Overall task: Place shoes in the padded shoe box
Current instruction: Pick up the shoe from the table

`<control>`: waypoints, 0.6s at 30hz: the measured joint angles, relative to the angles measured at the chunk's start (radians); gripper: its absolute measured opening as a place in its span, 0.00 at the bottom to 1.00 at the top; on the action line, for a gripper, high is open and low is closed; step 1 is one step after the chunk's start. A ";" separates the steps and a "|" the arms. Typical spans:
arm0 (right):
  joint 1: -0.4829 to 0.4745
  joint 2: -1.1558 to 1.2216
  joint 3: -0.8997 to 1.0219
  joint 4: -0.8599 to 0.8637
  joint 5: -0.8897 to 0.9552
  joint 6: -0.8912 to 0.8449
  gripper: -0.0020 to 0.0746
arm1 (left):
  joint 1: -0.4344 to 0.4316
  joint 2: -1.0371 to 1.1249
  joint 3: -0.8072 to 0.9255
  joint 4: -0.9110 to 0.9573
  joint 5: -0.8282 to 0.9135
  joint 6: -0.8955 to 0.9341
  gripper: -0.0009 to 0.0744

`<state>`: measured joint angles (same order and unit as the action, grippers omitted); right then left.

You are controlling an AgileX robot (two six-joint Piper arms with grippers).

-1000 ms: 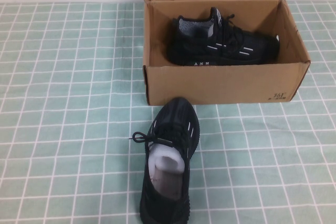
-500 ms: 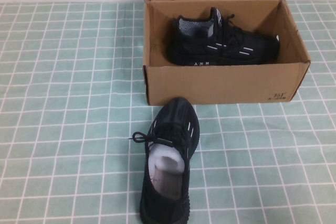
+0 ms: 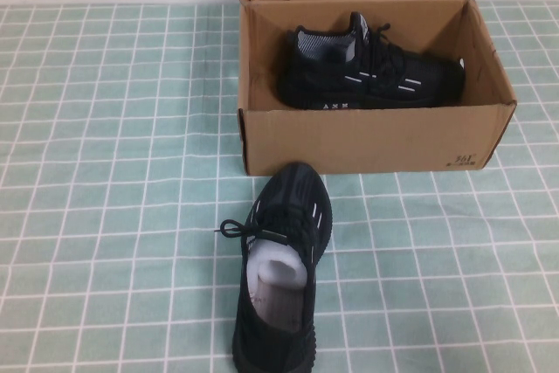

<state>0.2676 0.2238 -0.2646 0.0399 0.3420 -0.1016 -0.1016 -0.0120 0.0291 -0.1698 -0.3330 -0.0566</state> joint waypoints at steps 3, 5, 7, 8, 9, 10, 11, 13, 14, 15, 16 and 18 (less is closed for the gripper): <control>0.000 0.000 0.000 0.000 0.000 0.000 0.02 | 0.000 0.000 0.000 0.000 -0.196 -0.112 0.01; 0.000 0.000 0.000 0.000 0.000 0.000 0.02 | 0.000 -0.002 -0.009 0.000 -0.316 -0.198 0.01; 0.000 0.000 0.000 0.000 0.000 0.000 0.02 | 0.000 -0.002 -0.056 0.002 -0.356 -0.246 0.01; 0.000 0.000 0.000 0.000 0.000 0.000 0.02 | 0.000 -0.002 -0.094 0.011 -0.356 -0.261 0.01; 0.000 0.000 0.000 0.000 0.000 0.000 0.02 | 0.000 -0.002 -0.130 0.023 -0.343 -0.267 0.01; 0.000 0.000 0.000 0.000 0.000 0.000 0.02 | 0.000 -0.002 -0.182 0.038 -0.314 -0.274 0.01; 0.000 0.000 0.000 0.000 0.000 0.000 0.02 | 0.000 -0.002 -0.239 0.060 -0.267 -0.279 0.01; 0.000 0.000 0.000 0.000 0.000 0.001 0.02 | 0.000 -0.003 -0.352 0.119 -0.147 -0.279 0.01; 0.000 0.000 0.000 0.000 0.000 0.002 0.02 | 0.000 0.002 -0.418 0.161 -0.067 -0.279 0.01; 0.000 0.000 0.000 0.000 0.000 0.002 0.02 | 0.000 0.013 -0.486 0.193 0.023 -0.277 0.01; 0.000 0.000 0.000 0.000 0.000 0.002 0.02 | 0.000 0.037 -0.555 0.229 0.121 -0.277 0.01; 0.000 0.000 0.000 0.000 0.000 0.002 0.02 | 0.000 0.097 -0.666 0.273 0.301 -0.267 0.01</control>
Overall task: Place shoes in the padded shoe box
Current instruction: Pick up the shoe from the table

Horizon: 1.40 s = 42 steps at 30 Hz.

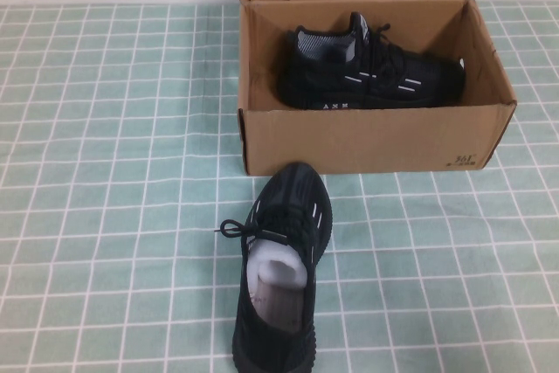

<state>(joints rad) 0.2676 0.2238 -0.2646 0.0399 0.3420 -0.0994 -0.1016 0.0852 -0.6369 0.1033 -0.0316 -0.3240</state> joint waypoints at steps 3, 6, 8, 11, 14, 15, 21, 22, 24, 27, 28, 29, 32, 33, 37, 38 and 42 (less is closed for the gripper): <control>0.000 0.000 0.000 0.000 -0.001 0.000 0.02 | 0.000 0.110 -0.116 0.055 0.237 0.023 0.01; 0.000 0.000 0.000 0.000 -0.001 0.000 0.02 | 0.000 0.178 -0.153 0.102 0.334 0.038 0.01; 0.000 0.000 0.000 0.000 -0.001 0.000 0.02 | 0.000 0.209 -0.155 0.112 0.342 0.038 0.01; 0.000 0.000 0.000 0.000 -0.001 0.000 0.02 | 0.000 0.255 -0.160 0.104 0.408 0.042 0.01; 0.000 0.000 0.000 0.000 -0.001 0.000 0.02 | 0.000 0.328 -0.189 0.050 0.530 0.042 0.01; 0.000 0.000 0.000 0.000 -0.001 0.000 0.02 | 0.000 0.351 -0.202 0.018 0.563 0.054 0.01; 0.000 0.000 0.000 0.000 -0.001 0.000 0.02 | 0.000 0.542 -0.362 -0.355 0.766 0.490 0.01; 0.000 0.000 0.000 0.000 -0.001 0.000 0.02 | 0.000 0.581 -0.393 -0.418 0.809 0.584 0.01; 0.000 0.000 0.000 0.000 -0.001 0.000 0.02 | 0.000 0.658 -0.441 -0.511 0.884 0.728 0.01; 0.000 0.000 0.000 0.000 -0.001 0.000 0.02 | 0.000 0.755 -0.490 -0.583 0.983 0.848 0.01; 0.000 0.000 0.000 0.000 -0.001 0.000 0.02 | 0.000 0.786 -0.496 -0.590 1.006 0.870 0.01; 0.000 0.000 0.000 0.000 -0.001 0.000 0.02 | 0.000 0.816 -0.500 -0.595 1.030 0.887 0.01; 0.000 0.000 0.000 0.000 -0.001 0.000 0.02 | -0.034 0.892 -0.500 -0.590 1.080 0.921 0.01; 0.000 0.000 0.000 0.000 -0.001 0.000 0.02 | -0.054 0.917 -0.500 -0.585 1.088 0.925 0.01; 0.000 0.000 0.000 0.000 -0.001 0.000 0.02 | -0.202 0.999 -0.500 -0.517 1.094 0.932 0.01; 0.000 0.000 0.000 0.000 -0.001 0.000 0.02 | -0.244 1.016 -0.500 -0.487 1.088 0.938 0.01; 0.000 0.000 0.000 0.000 -0.001 0.000 0.02 | -0.379 1.070 -0.500 -0.369 1.072 0.942 0.01</control>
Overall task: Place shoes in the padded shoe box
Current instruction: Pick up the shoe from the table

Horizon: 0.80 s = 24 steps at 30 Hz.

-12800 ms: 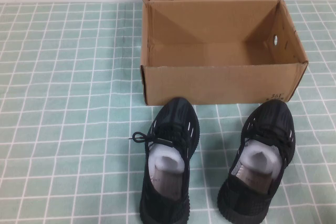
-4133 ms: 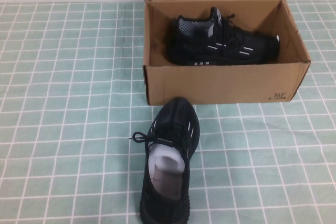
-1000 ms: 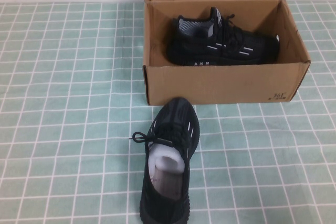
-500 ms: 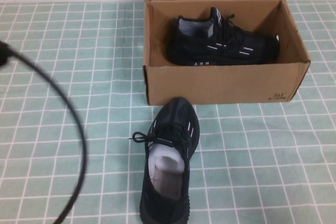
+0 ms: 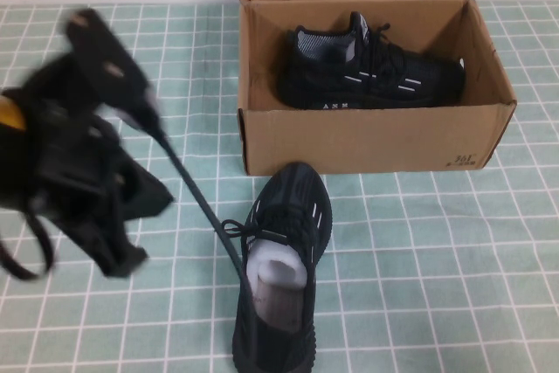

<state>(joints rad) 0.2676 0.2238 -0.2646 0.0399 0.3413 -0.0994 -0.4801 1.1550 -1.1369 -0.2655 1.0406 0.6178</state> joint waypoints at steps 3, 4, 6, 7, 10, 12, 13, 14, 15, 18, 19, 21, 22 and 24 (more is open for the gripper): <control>0.000 0.000 0.000 0.000 0.000 0.000 0.02 | -0.082 0.031 0.000 0.062 -0.021 0.002 0.01; 0.000 0.000 0.000 0.000 0.000 0.000 0.02 | -0.103 0.041 0.000 0.075 -0.031 0.002 0.01; 0.000 0.000 0.000 0.000 0.000 0.000 0.02 | -0.133 0.059 0.000 0.088 -0.052 0.004 0.01; 0.000 0.000 0.000 0.000 0.000 0.000 0.02 | -0.147 0.069 0.000 0.091 -0.062 0.004 0.01; 0.000 0.000 0.000 0.000 0.000 0.000 0.02 | -0.180 0.104 0.000 0.101 -0.082 0.004 0.06; 0.000 0.000 0.000 0.000 0.000 0.000 0.02 | -0.198 0.131 0.000 0.104 -0.093 0.004 0.16; 0.000 0.000 0.000 0.000 0.000 0.000 0.02 | -0.205 0.146 0.000 0.106 -0.105 0.004 0.23; 0.000 0.000 0.000 0.000 0.000 0.000 0.02 | -0.212 0.160 0.000 0.108 -0.119 0.004 0.31; 0.000 0.000 0.000 0.000 0.000 0.000 0.02 | -0.216 0.171 0.000 0.108 -0.135 0.004 0.38; 0.000 0.000 0.000 0.000 0.000 0.000 0.02 | -0.228 0.209 0.000 0.112 -0.189 0.004 0.56; 0.000 0.000 0.000 0.000 0.000 0.000 0.02 | -0.230 0.223 0.000 0.115 -0.207 0.004 0.59; 0.000 0.000 0.000 0.000 0.000 0.000 0.02 | -0.234 0.252 0.000 0.115 -0.234 0.004 0.63; 0.000 0.000 0.000 0.000 0.000 0.000 0.02 | -0.234 0.267 0.000 0.117 -0.245 0.004 0.64; 0.000 0.000 0.000 0.000 0.000 0.000 0.02 | -0.234 0.295 0.000 0.122 -0.261 0.004 0.64</control>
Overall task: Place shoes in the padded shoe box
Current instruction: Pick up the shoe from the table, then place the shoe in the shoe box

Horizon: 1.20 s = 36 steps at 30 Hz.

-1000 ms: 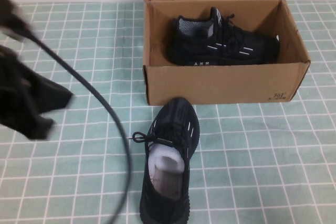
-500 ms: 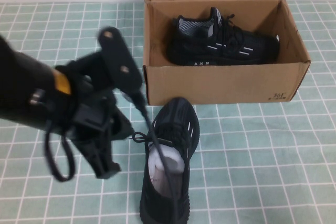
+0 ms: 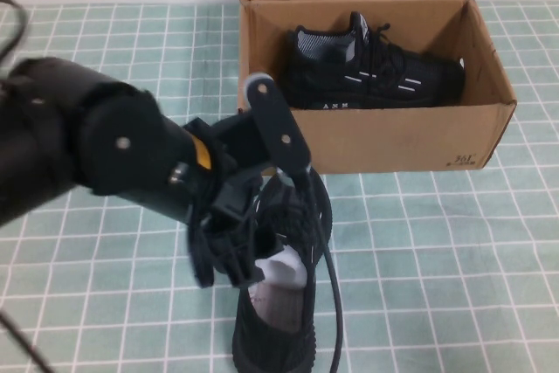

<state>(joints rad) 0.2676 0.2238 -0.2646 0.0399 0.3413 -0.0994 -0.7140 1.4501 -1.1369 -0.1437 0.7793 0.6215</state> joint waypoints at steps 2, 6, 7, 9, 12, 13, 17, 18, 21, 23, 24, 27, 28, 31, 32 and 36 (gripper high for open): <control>0.000 0.000 0.000 0.000 0.000 0.000 0.02 | -0.002 0.032 0.000 0.004 -0.009 0.000 0.65; 0.000 0.000 0.000 0.000 0.000 0.000 0.02 | -0.002 0.089 0.000 0.040 -0.029 0.000 0.65; 0.000 0.000 0.000 0.000 0.000 0.000 0.02 | -0.002 0.102 0.000 0.056 -0.034 0.000 0.65; 0.000 0.000 0.000 0.000 0.000 0.000 0.02 | -0.002 0.123 0.000 0.085 -0.051 0.000 0.65; 0.000 0.000 0.000 0.000 0.000 0.000 0.02 | -0.002 0.143 0.000 0.116 -0.088 -0.014 0.60; 0.000 0.000 0.000 0.000 0.000 0.000 0.02 | -0.002 0.147 0.000 0.120 -0.102 -0.027 0.57; 0.000 0.000 0.000 0.000 0.000 0.000 0.02 | -0.002 0.150 -0.007 0.124 -0.117 -0.093 0.30; 0.000 0.000 0.000 0.000 0.000 0.000 0.02 | -0.004 0.150 -0.012 0.124 -0.115 -0.110 0.20; 0.000 0.000 0.000 0.000 0.000 0.000 0.02 | -0.004 0.150 -0.043 0.116 -0.095 -0.136 0.07; 0.000 0.000 0.000 0.000 0.000 0.000 0.02 | -0.004 0.154 -0.081 0.085 -0.061 -0.146 0.04; 0.000 0.000 0.000 0.000 0.000 0.000 0.02 | -0.004 0.154 -0.100 0.062 -0.043 -0.154 0.03; 0.000 0.000 0.000 0.000 0.000 0.000 0.02 | -0.004 0.159 -0.187 -0.017 0.038 -0.203 0.02; 0.000 0.000 0.000 0.000 0.000 0.000 0.02 | -0.004 0.160 -0.222 -0.055 0.069 -0.229 0.01; 0.000 0.000 0.000 0.000 0.000 0.000 0.02 | -0.004 0.160 -0.327 -0.189 0.122 -0.315 0.01; 0.000 0.000 0.000 0.000 0.000 0.000 0.02 | -0.004 0.160 -0.358 -0.239 0.123 -0.358 0.01; 0.000 0.000 0.000 0.000 0.000 0.000 0.02 | -0.004 0.160 -0.437 -0.408 0.047 -0.506 0.01</control>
<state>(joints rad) 0.2676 0.2238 -0.2646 0.0399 0.3413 -0.0994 -0.7179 1.6096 -1.5734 -0.5516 0.8263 0.1154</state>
